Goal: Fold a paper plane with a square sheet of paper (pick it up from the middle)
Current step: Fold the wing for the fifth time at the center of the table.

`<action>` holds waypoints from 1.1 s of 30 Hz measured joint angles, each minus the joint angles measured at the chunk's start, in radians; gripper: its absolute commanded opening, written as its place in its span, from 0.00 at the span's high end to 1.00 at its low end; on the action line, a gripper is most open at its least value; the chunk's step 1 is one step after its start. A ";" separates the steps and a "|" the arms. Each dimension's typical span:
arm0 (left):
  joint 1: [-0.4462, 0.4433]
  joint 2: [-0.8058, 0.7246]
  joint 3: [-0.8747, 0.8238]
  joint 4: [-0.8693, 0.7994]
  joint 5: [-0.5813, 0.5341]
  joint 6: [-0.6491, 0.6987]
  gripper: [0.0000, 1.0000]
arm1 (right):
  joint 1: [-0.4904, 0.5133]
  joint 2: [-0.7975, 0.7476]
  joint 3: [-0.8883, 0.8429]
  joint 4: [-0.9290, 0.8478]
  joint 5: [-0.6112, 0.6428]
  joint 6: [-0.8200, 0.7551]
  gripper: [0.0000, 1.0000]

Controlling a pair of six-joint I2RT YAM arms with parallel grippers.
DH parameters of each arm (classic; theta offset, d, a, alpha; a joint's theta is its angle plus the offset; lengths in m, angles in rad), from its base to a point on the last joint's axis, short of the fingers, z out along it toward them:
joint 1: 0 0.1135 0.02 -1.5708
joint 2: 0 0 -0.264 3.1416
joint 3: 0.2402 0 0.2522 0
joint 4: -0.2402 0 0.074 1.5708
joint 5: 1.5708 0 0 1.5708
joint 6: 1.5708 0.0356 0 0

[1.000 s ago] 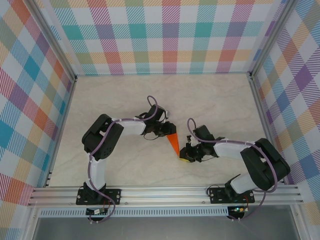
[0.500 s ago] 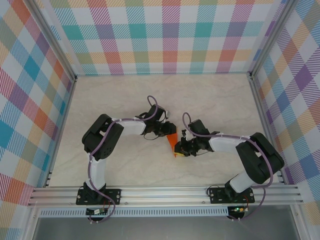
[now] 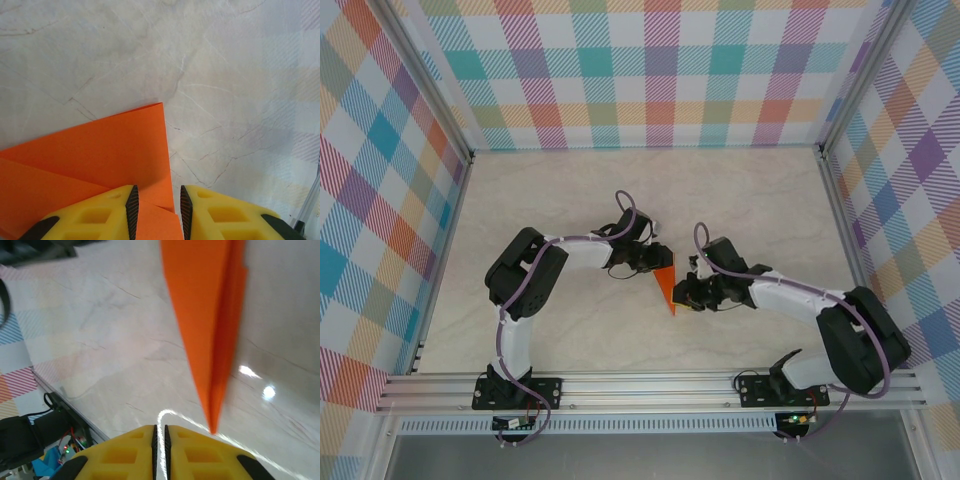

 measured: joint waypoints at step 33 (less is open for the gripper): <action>0.000 0.002 0.004 -0.004 0.004 0.018 0.68 | 0.006 0.007 -0.086 0.070 0.000 0.001 0.86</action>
